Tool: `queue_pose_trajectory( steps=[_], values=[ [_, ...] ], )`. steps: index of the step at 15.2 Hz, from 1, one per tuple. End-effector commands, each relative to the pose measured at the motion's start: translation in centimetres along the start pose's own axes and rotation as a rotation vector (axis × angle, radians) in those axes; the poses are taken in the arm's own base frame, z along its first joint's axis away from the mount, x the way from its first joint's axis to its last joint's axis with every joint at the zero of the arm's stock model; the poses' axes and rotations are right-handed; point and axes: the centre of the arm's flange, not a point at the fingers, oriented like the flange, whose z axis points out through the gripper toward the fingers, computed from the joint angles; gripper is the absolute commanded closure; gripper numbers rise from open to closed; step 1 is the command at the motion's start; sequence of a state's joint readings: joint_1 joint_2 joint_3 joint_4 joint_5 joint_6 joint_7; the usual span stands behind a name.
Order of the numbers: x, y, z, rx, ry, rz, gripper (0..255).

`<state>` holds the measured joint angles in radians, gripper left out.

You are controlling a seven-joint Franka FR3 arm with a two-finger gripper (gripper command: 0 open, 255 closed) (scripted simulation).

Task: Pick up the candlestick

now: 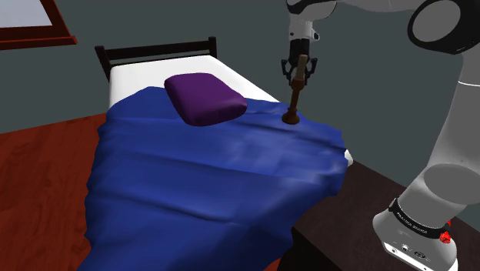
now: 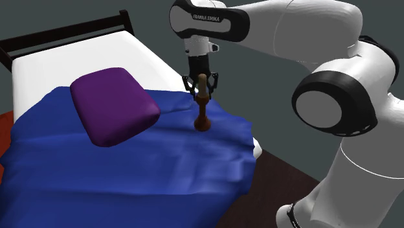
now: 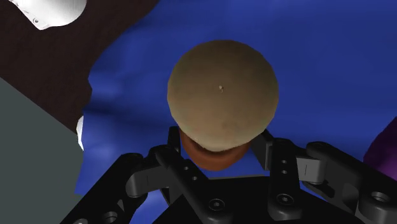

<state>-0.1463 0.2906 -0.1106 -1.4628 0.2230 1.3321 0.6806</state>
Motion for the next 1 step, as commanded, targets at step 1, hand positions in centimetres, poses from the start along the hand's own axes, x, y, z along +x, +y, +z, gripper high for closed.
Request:
queue_pose_trajectory(
  steps=[1],
  values=[
    [-0.11, -0.02, -0.29, 0.0, 0.0, 0.0, 255]
  ],
)
